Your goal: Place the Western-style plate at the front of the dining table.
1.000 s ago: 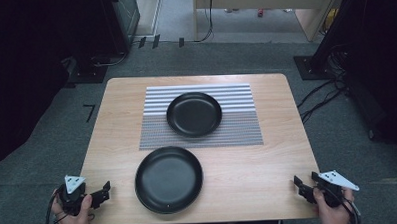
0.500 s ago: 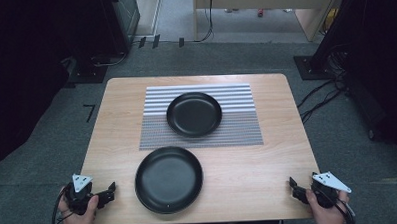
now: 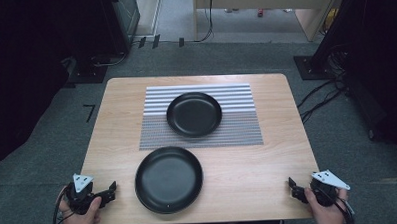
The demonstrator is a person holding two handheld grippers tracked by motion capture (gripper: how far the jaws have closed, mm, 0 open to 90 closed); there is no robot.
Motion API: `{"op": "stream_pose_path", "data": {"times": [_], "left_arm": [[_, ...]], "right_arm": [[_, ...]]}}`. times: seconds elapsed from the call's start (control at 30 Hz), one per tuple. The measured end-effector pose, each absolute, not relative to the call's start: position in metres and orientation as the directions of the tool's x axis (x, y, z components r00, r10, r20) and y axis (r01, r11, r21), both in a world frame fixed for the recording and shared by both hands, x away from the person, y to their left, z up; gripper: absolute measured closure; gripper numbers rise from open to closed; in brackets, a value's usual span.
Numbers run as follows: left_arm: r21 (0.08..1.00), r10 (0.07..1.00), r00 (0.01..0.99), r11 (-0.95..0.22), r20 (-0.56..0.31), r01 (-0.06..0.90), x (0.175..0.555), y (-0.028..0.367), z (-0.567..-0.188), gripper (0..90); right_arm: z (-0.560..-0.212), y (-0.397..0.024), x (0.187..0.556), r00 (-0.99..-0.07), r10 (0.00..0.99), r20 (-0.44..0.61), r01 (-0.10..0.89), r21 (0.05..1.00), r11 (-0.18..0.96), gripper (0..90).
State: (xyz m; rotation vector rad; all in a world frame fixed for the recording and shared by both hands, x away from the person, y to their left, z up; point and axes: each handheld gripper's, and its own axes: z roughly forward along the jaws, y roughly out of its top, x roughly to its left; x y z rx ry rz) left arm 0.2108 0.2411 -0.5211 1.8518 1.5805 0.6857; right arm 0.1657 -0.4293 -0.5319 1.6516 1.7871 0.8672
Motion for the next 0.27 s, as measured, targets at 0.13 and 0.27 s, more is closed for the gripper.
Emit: {"op": "stream_pose_path", "data": {"times": [0.13, 0.27], "left_arm": [[0.729, 0.988, 0.156, -0.108, 0.001, 0.676, 0.2107, 0.2411, -0.5211, 1.7], [0.729, 0.988, 0.156, -0.108, 0.001, 0.676, 0.2107, 0.2411, -0.5211, 1.7]], "right_arm": [[-0.5319, -0.4292, 0.1656, -0.093, 0.995, 0.031, 0.640, 0.768, 0.036, 7.4], [-0.5318, -0.4292, 0.1656, -0.091, 0.995, 0.031, 0.641, 0.767, 0.035, 7.4]]}}
